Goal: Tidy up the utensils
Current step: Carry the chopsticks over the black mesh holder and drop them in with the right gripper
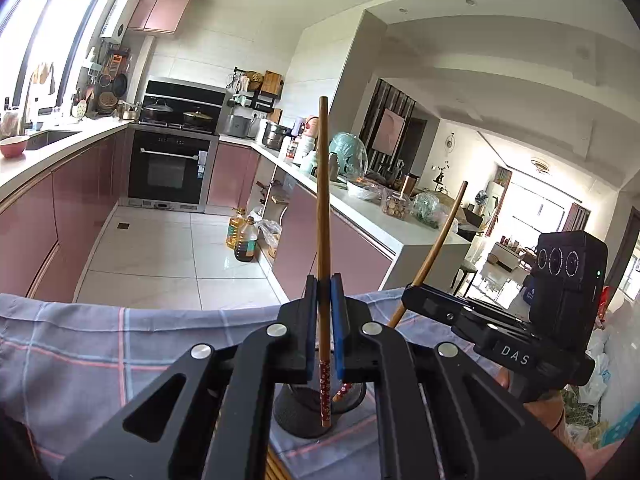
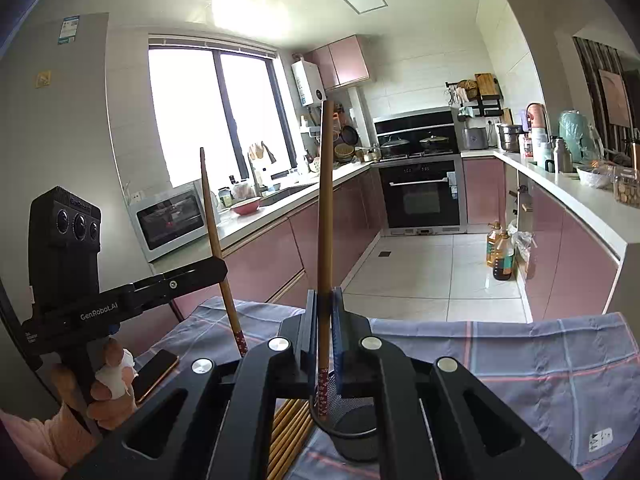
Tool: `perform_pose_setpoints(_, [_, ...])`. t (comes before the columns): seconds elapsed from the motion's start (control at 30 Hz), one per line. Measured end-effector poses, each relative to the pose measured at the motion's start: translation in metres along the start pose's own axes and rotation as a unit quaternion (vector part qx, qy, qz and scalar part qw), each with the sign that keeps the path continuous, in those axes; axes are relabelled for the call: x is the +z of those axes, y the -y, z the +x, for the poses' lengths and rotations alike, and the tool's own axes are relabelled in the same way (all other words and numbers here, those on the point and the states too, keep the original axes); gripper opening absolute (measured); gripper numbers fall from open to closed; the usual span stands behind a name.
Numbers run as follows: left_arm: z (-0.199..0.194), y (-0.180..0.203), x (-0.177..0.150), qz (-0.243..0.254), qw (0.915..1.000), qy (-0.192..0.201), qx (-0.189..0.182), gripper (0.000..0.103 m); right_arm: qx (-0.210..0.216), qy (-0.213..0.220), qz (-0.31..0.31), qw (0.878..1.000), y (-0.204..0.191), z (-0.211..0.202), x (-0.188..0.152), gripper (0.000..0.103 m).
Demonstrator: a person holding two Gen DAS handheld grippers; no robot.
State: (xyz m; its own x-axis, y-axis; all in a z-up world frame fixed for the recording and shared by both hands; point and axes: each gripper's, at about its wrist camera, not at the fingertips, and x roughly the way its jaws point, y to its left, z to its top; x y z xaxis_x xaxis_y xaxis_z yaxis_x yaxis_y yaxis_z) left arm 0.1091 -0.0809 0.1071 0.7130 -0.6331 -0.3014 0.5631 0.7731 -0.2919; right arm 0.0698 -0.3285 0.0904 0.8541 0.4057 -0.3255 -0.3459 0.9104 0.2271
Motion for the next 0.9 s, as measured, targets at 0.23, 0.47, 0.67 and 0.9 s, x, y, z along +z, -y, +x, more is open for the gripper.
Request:
perform_pose_setpoints(0.23, [0.058,0.014,-0.011,0.019,0.9992,-0.031,0.018,0.007,-0.026,-0.045,-0.005,0.999,0.015,0.034,-0.015,0.006])
perform_pose_setpoints(0.47, [0.101,0.008,-0.053,0.015,0.9941,-0.104,0.027,0.007,-0.026,-0.117,-0.006,0.993,0.019,0.063,-0.039,0.006])
perform_pose_setpoints(0.67, [0.12,-0.001,-0.072,0.023,0.9908,-0.13,0.031,0.008,-0.027,-0.149,0.004,0.989,0.018,0.079,-0.048,0.006])
perform_pose_setpoints(0.9, [0.123,-0.013,-0.079,0.024,0.9894,-0.138,0.037,0.008,-0.036,-0.153,0.018,0.987,0.023,0.089,-0.05,0.006])
